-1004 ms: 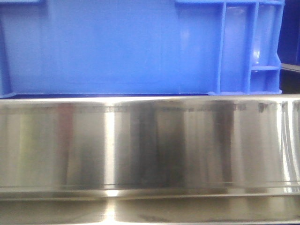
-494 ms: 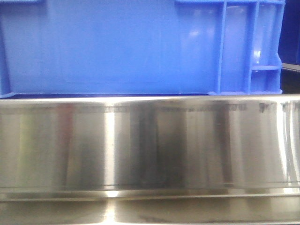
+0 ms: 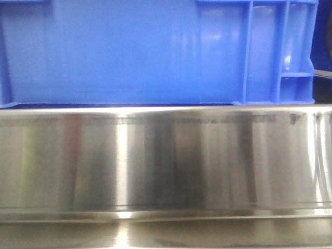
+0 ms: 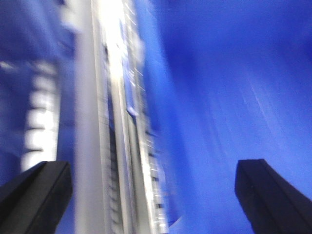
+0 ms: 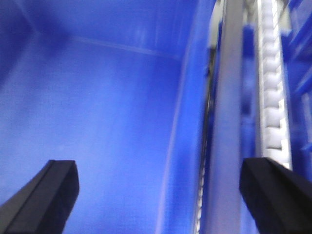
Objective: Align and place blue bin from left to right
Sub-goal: 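Grip the rim of the blue bin with both grippers above the steel rail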
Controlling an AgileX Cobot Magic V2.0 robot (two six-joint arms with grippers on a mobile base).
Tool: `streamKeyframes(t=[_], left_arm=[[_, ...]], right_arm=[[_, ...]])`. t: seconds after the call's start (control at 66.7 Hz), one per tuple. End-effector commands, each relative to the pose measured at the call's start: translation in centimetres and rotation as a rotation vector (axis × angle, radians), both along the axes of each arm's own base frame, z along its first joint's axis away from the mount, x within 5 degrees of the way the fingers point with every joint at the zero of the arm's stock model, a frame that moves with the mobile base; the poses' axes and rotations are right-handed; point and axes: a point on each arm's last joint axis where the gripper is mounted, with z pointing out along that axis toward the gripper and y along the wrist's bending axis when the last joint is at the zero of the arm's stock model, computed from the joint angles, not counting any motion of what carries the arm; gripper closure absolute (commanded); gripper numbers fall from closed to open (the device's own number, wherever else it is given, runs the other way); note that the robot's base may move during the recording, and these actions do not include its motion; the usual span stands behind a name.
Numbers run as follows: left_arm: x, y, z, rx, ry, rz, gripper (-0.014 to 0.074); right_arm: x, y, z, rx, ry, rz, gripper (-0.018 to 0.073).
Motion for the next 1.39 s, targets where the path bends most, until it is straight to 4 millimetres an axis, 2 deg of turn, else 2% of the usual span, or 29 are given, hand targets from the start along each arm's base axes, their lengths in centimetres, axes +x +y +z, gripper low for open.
streamKeyframes(t=[0.0,0.24,0.584,0.914,1.199,1.289,1.378], left_arm=[[1.0,-0.2,-0.7,-0.002,0.019,-0.004,0.0018],[3.2,-1.3,-3.3,-0.008,0.101,-0.042,0.0018],[5.1,-1.7,-5.6,0.004,0.165,-0.042,0.0018],[5.3,-1.8,-5.9,0.006,0.175,-0.042,0.0018],[5.3,-1.9,-5.9,-0.002,0.177,-0.044,0.0018],[5.3,-1.9,-5.9,-0.006,0.178,-0.045,0.002],[5.3,-2.0,-5.9,-0.014,0.179,-0.048,0.0069]], right_arm=[[0.8,-0.4,-0.2,-0.002,-0.002,-0.027,-0.001],[2.4,-1.2,-1.6,0.085,0.078,-0.062,-0.001],[4.1,-0.6,-3.7,0.042,0.131,-0.03,-0.001],[5.2,-0.3,-5.3,0.03,0.171,-0.033,-0.001],[5.2,-0.2,-5.4,0.029,0.175,-0.033,-0.0009],[5.2,-0.2,-5.4,0.029,0.175,-0.033,0.0039],[5.2,-0.2,-5.4,0.029,0.175,-0.033,0.0165]])
